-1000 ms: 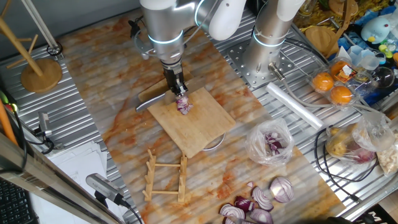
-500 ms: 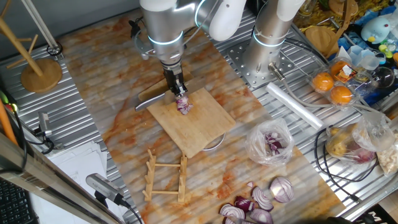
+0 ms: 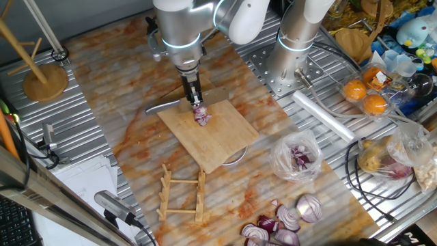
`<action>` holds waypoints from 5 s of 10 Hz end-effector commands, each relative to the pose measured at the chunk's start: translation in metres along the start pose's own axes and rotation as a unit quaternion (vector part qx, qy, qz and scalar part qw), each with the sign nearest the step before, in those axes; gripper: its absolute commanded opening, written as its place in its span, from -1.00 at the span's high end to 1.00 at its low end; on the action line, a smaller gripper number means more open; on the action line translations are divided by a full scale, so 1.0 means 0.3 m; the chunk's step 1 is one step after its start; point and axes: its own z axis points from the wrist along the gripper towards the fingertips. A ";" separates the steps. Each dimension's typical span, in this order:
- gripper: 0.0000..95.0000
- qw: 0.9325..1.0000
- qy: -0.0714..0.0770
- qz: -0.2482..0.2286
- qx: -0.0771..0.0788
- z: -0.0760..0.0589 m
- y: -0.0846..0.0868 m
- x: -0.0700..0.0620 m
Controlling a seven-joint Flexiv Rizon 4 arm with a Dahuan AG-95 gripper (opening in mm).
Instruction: Chop the onions
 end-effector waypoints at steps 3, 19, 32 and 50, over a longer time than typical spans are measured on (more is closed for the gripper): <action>1.00 1.000 -0.004 0.018 0.008 -0.006 -0.009 0.027; 1.00 1.000 -0.012 0.011 0.008 0.067 0.015 0.032; 1.00 0.965 0.006 -0.263 -0.001 0.064 0.042 0.029; 1.00 0.969 0.019 -0.243 0.025 -0.022 0.051 0.045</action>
